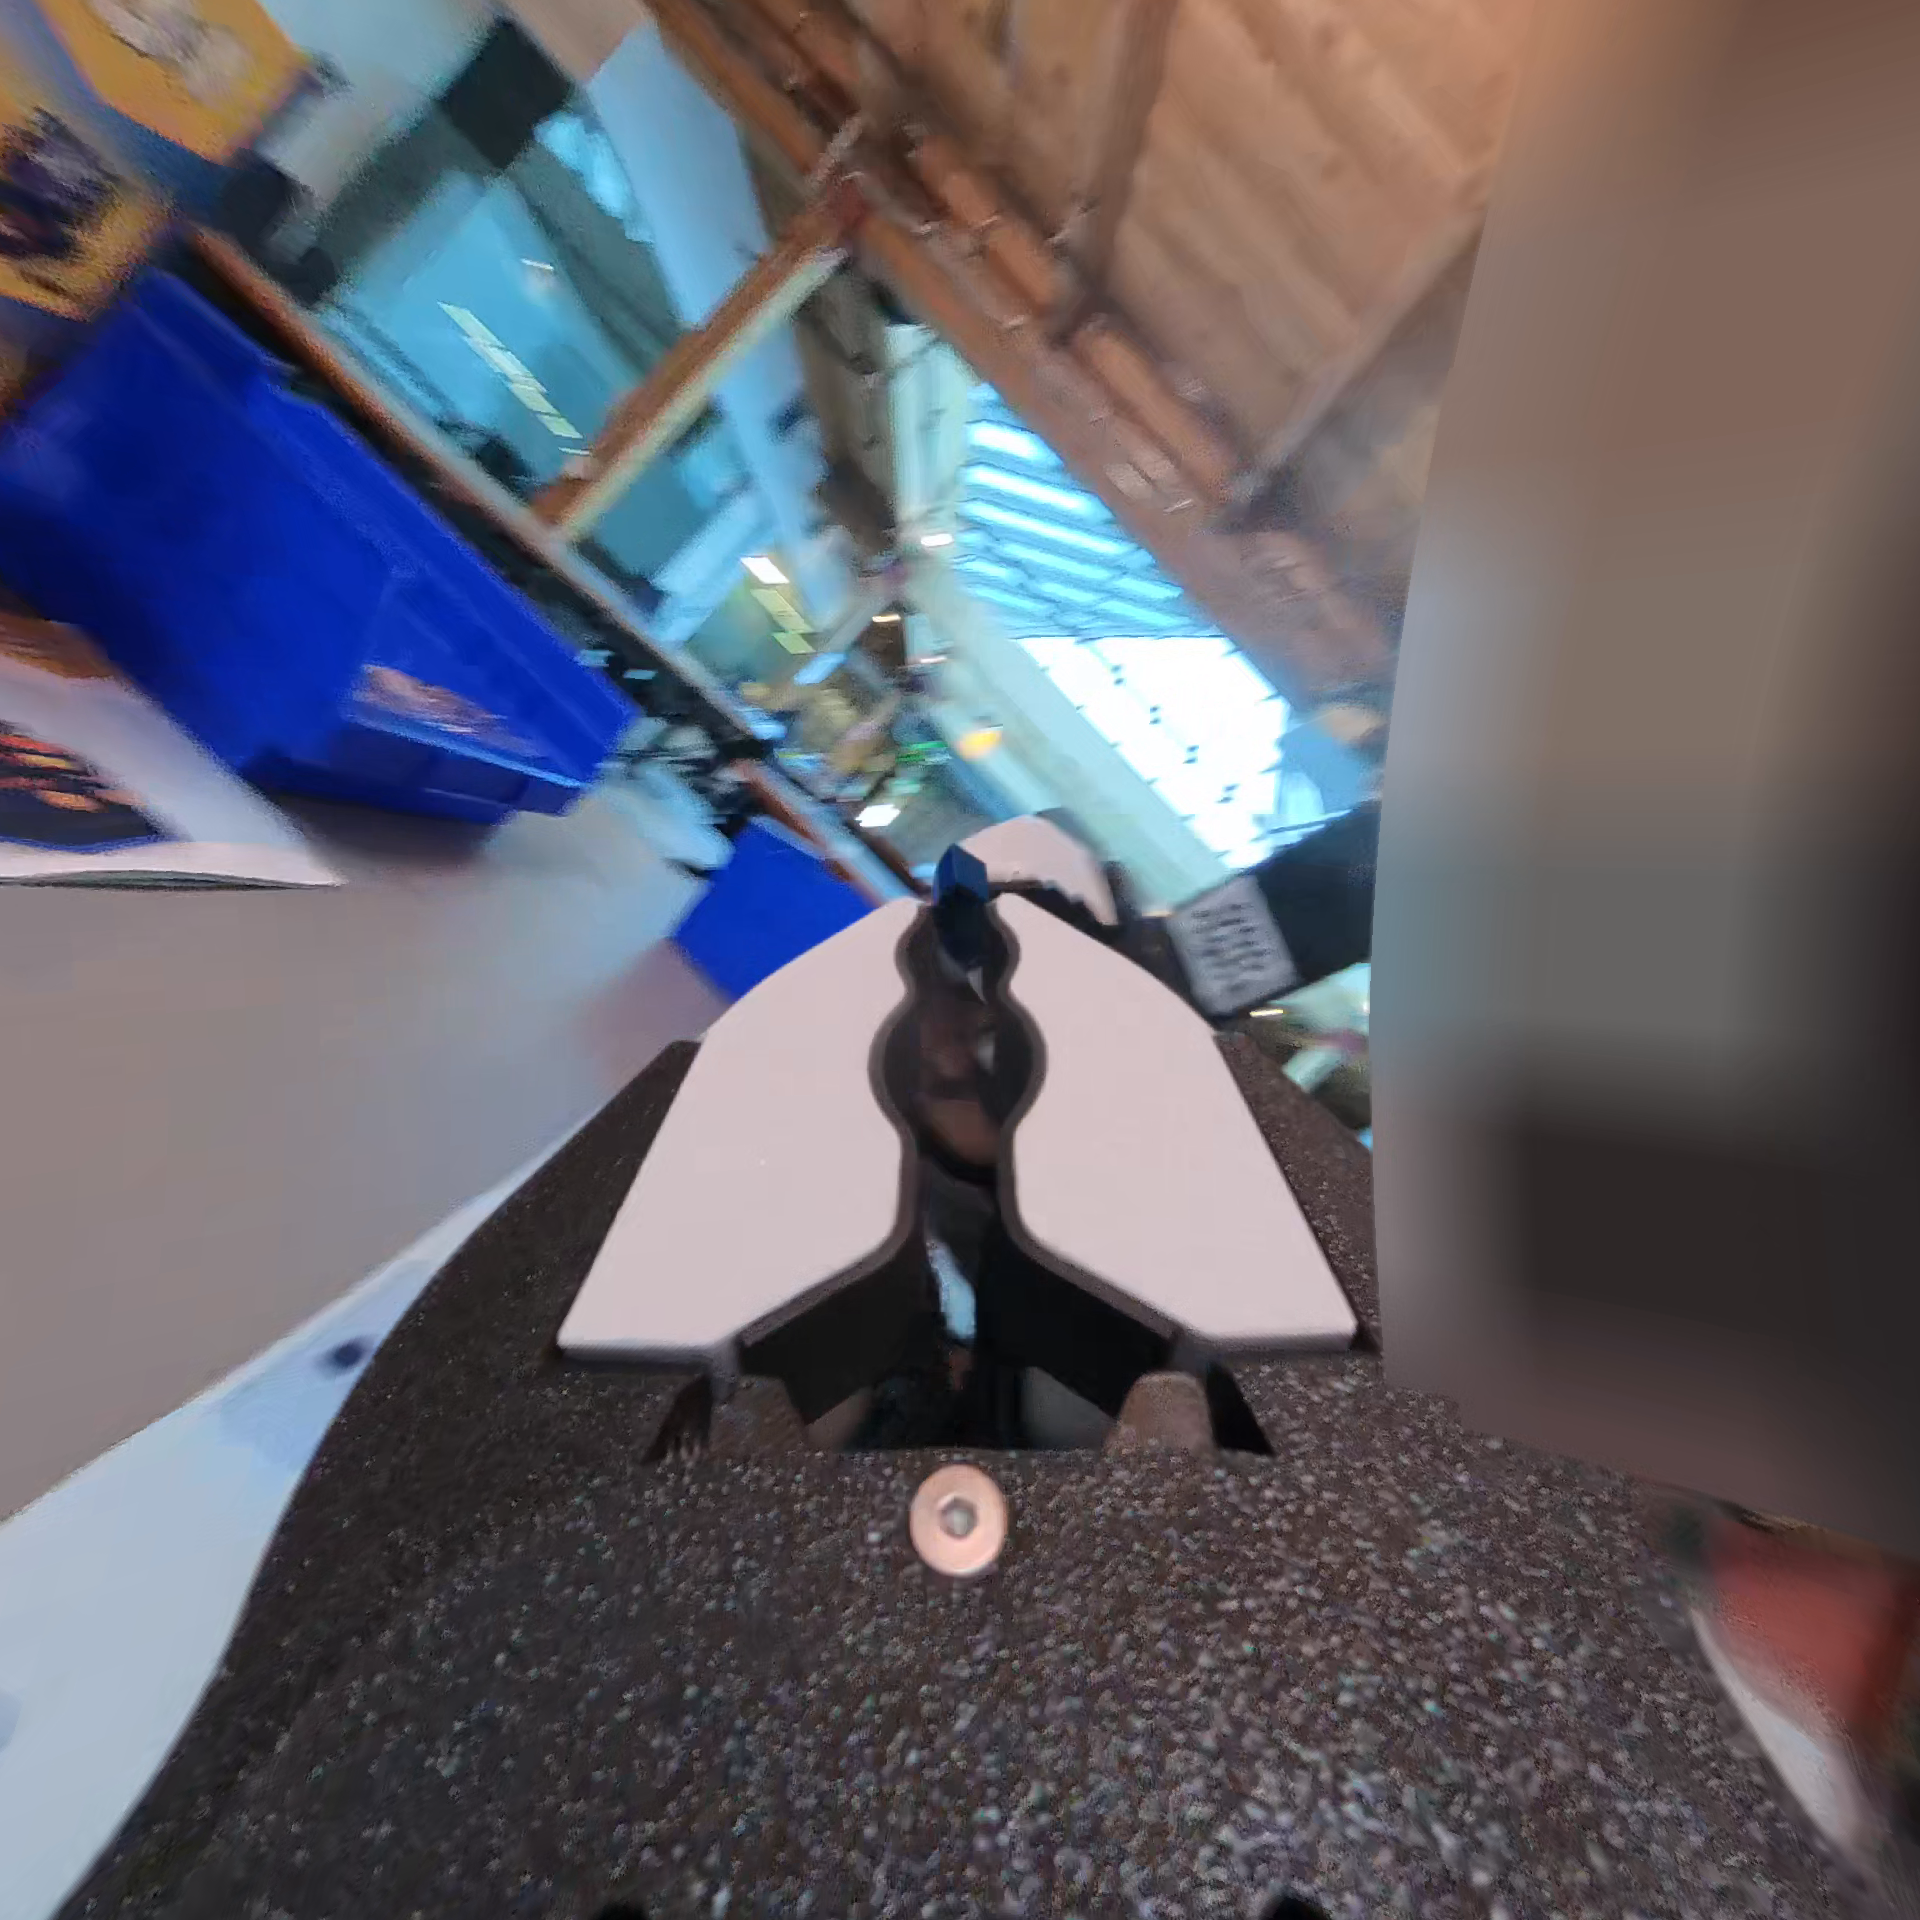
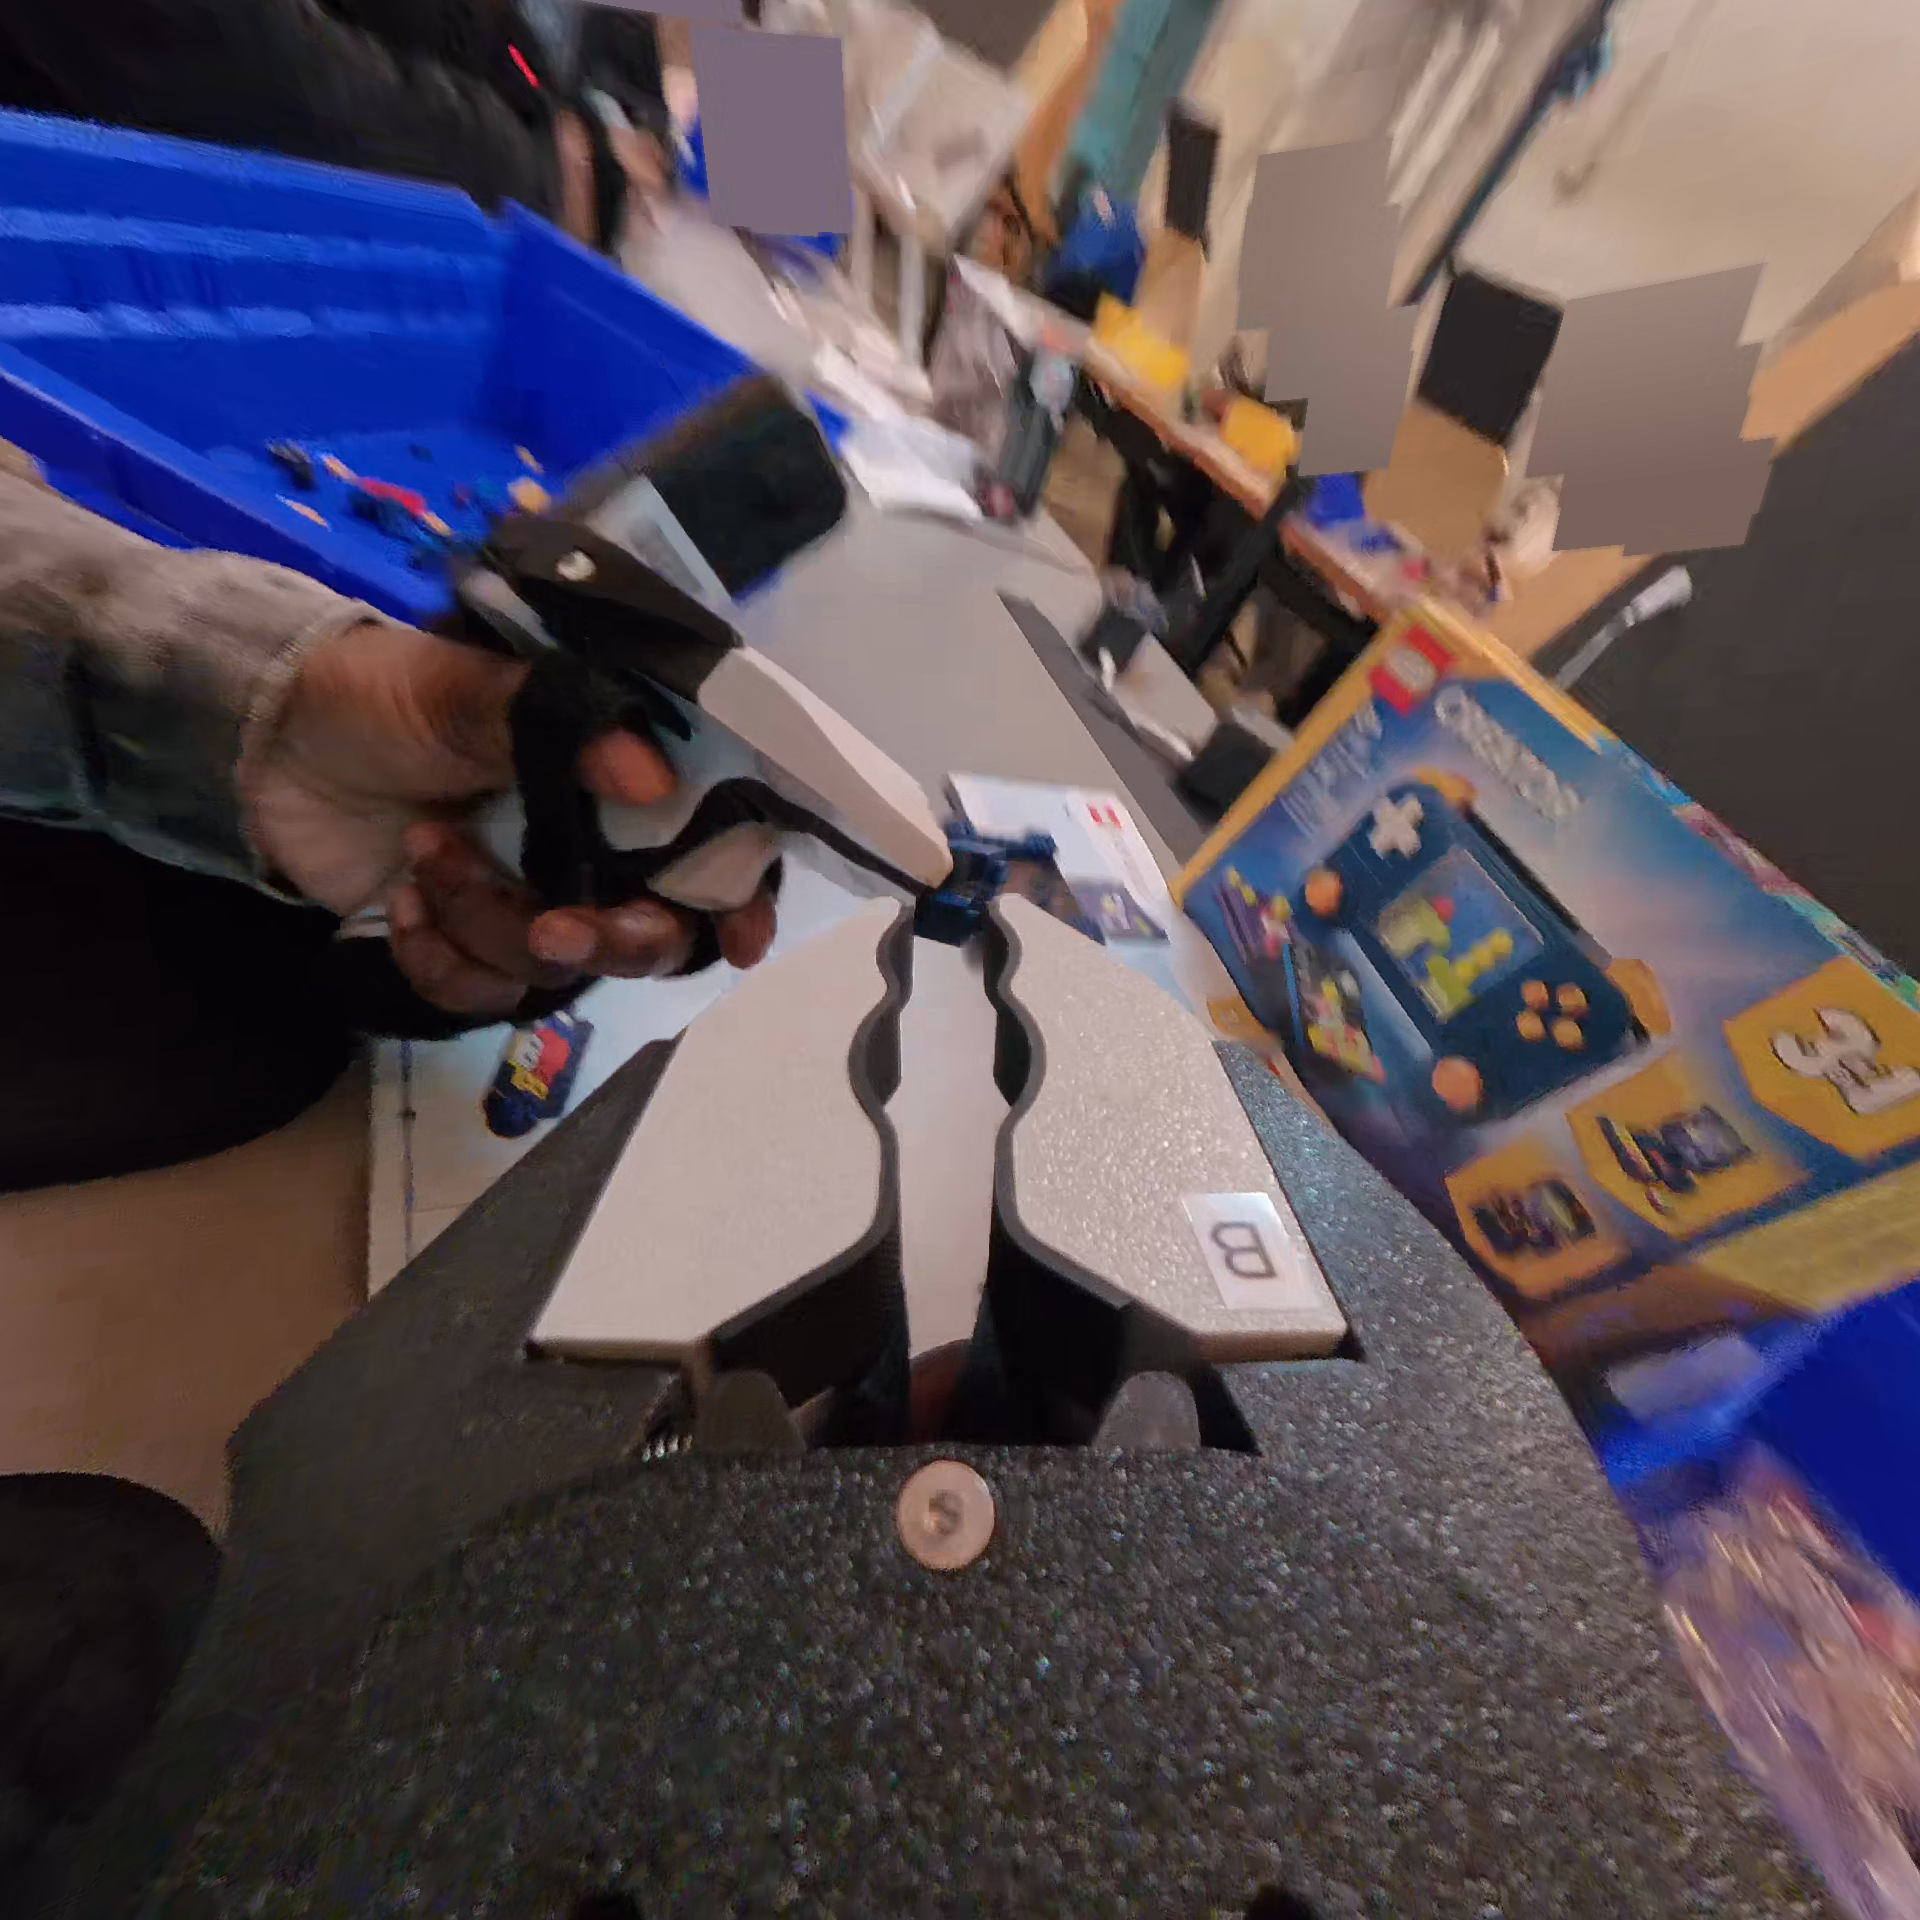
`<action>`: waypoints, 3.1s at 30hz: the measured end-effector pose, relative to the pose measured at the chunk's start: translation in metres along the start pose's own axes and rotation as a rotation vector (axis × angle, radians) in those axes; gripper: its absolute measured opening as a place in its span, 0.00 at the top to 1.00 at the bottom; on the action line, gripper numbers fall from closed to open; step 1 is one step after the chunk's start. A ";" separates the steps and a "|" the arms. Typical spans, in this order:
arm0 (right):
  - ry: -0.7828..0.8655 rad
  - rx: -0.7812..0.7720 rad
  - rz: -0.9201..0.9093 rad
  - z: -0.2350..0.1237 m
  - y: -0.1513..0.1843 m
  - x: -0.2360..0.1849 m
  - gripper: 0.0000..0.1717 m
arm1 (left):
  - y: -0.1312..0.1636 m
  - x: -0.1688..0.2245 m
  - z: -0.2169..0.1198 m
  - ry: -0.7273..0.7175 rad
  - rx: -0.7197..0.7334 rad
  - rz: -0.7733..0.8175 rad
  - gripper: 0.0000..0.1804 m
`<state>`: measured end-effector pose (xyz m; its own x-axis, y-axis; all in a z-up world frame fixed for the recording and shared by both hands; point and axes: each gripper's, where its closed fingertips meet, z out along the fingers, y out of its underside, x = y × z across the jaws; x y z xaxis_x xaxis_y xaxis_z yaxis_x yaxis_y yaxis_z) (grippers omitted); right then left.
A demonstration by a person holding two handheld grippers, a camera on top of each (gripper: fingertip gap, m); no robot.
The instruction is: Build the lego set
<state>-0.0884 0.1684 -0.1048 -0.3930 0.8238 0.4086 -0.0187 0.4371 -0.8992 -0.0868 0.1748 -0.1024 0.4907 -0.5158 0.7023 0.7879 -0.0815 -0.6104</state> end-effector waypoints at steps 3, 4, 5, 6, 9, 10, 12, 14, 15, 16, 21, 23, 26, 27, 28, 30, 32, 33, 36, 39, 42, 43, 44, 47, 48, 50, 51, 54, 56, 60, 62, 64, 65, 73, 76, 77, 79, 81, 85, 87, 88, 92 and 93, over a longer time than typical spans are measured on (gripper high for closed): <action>-0.257 0.274 0.158 -0.017 -0.027 -0.016 0.88 | -0.001 0.028 -0.003 0.315 -0.014 -0.308 0.96; -0.340 0.356 0.239 -0.024 -0.034 -0.018 0.88 | -0.002 0.035 -0.005 0.387 -0.010 -0.377 0.96; -0.398 0.427 0.312 -0.030 -0.038 -0.018 0.87 | 0.000 0.039 -0.005 0.423 -0.026 -0.405 0.96; -0.433 0.483 0.369 -0.033 -0.041 -0.017 0.84 | 0.006 0.044 -0.005 0.445 -0.058 -0.402 0.96; -0.488 0.537 0.420 -0.032 -0.041 -0.024 0.82 | 0.015 0.060 -0.004 0.528 -0.117 -0.411 0.96; -0.506 0.534 0.406 -0.031 -0.040 -0.029 0.83 | 0.016 0.064 -0.004 0.551 -0.127 -0.418 0.96; -0.523 0.553 0.387 -0.031 -0.042 -0.036 0.84 | 0.017 0.067 -0.005 0.570 -0.135 -0.425 0.96; -0.523 0.576 0.394 -0.030 -0.044 -0.037 0.84 | 0.018 0.067 -0.005 0.580 -0.135 -0.443 0.96; -0.529 0.586 0.396 -0.031 -0.045 -0.038 0.85 | 0.018 0.067 -0.005 0.589 -0.133 -0.455 0.96; -0.535 0.598 0.396 -0.032 -0.046 -0.038 0.85 | 0.018 0.068 -0.006 0.599 -0.136 -0.464 0.96; -0.531 0.648 0.383 -0.035 -0.051 -0.038 0.86 | 0.025 0.073 -0.004 0.628 -0.162 -0.494 0.96; -0.534 0.657 0.369 -0.036 -0.052 -0.040 0.87 | 0.026 0.072 -0.004 0.630 -0.163 -0.511 0.96; -0.536 0.657 0.361 -0.036 -0.053 -0.042 0.87 | 0.027 0.074 -0.003 0.642 -0.164 -0.526 0.96; -0.534 0.661 0.360 -0.036 -0.053 -0.042 0.87 | 0.027 0.075 -0.003 0.644 -0.165 -0.524 0.96; -0.532 0.662 0.358 -0.036 -0.054 -0.042 0.87 | 0.027 0.075 -0.004 0.644 -0.165 -0.518 0.96; -0.530 0.656 0.356 -0.036 -0.054 -0.042 0.87 | 0.027 0.075 -0.004 0.641 -0.165 -0.510 0.96; -0.528 0.646 0.355 -0.036 -0.053 -0.041 0.87 | 0.027 0.074 -0.003 0.626 -0.167 -0.502 0.96; -0.524 0.637 0.352 -0.037 -0.052 -0.039 0.87 | 0.027 0.072 -0.002 0.601 -0.173 -0.492 0.95; -0.502 0.548 0.301 -0.043 -0.041 -0.027 0.87 | 0.023 0.061 -0.003 0.474 -0.238 -0.348 0.78; -0.532 0.213 0.182 -0.040 0.015 -0.026 0.87 | 0.026 0.030 -0.013 0.157 -0.356 0.099 0.73; -0.633 -0.012 0.143 -0.040 0.063 -0.040 0.87 | 0.055 -0.016 -0.033 -0.128 -0.638 0.518 0.73; -0.670 -0.069 0.139 -0.039 0.075 -0.047 0.87 | 0.068 -0.019 -0.037 -0.123 -0.724 0.561 0.74; -0.702 -0.113 0.122 -0.037 0.085 -0.052 0.87 | 0.079 -0.023 -0.039 -0.125 -0.788 0.574 0.75; -0.771 -0.199 0.075 -0.032 0.104 -0.061 0.87 | 0.101 -0.045 -0.049 -0.190 -0.952 0.642 0.75; -0.792 -0.223 0.060 -0.031 0.107 -0.061 0.87 | 0.102 -0.053 -0.053 -0.220 -0.980 0.688 0.75; -0.839 -0.263 0.018 -0.030 0.115 -0.061 0.87 | 0.104 -0.064 -0.059 -0.263 -1.033 0.766 0.73; -0.861 -0.272 0.001 -0.030 0.117 -0.061 0.87 | 0.105 -0.068 -0.061 -0.275 -1.056 0.798 0.73; -0.902 -0.251 -0.009 -0.027 0.119 -0.064 0.87 | 0.111 -0.079 -0.067 -0.297 -1.134 0.867 0.73; -0.906 -0.247 -0.014 -0.025 0.121 -0.066 0.87 | 0.110 -0.081 -0.067 -0.295 -1.118 0.860 0.78; -0.928 -0.233 -0.014 -0.024 0.121 -0.072 0.87 | 0.111 -0.082 -0.067 -0.289 -1.110 0.835 0.78; -0.935 -0.239 -0.026 -0.024 0.123 -0.073 0.87 | 0.111 -0.081 -0.067 -0.283 -1.113 0.834 0.78; -0.949 -0.239 -0.025 -0.024 0.124 -0.074 0.87 | 0.111 -0.082 -0.067 -0.283 -1.115 0.834 0.78; -0.954 -0.238 -0.024 -0.024 0.124 -0.075 0.87 | 0.112 -0.081 -0.068 -0.280 -1.117 0.838 0.78; -0.950 -0.230 -0.050 -0.024 0.125 -0.075 0.87 | 0.112 -0.081 -0.067 -0.278 -1.117 0.841 0.78; -0.954 -0.246 -0.053 -0.024 0.127 -0.075 0.87 | 0.112 -0.081 -0.067 -0.278 -1.116 0.841 0.78; -0.956 -0.259 -0.060 -0.024 0.129 -0.076 0.87 | 0.112 -0.081 -0.067 -0.278 -1.116 0.840 0.78; -0.964 -0.281 -0.072 -0.024 0.131 -0.078 0.87 | 0.112 -0.081 -0.067 -0.278 -1.116 0.840 0.78; -0.969 -0.290 -0.075 -0.024 0.132 -0.079 0.88 | 0.112 -0.081 -0.067 -0.277 -1.117 0.839 0.78; -0.955 -0.298 -0.087 -0.024 0.131 -0.078 0.88 | 0.112 -0.081 -0.067 -0.278 -1.117 0.839 0.78; -0.948 -0.310 -0.097 -0.025 0.131 -0.078 0.88 | 0.112 -0.082 -0.067 -0.278 -1.116 0.839 0.78; -0.946 -0.320 -0.095 -0.026 0.131 -0.078 0.88 | 0.112 -0.082 -0.067 -0.278 -1.116 0.839 0.78; -0.915 -0.387 -0.042 -0.031 0.134 -0.069 0.87 | 0.112 -0.080 -0.067 -0.268 -1.112 0.850 0.78; -0.903 -0.395 -0.025 -0.031 0.135 -0.066 0.87 | 0.112 -0.080 -0.067 -0.265 -1.111 0.853 0.78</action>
<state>-0.0359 0.1841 -0.2482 -0.9541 0.2995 0.0058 0.2076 0.6753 -0.7077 -0.0627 0.1500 -0.2511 0.8103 -0.5839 -0.0496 -0.4147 -0.5115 -0.7526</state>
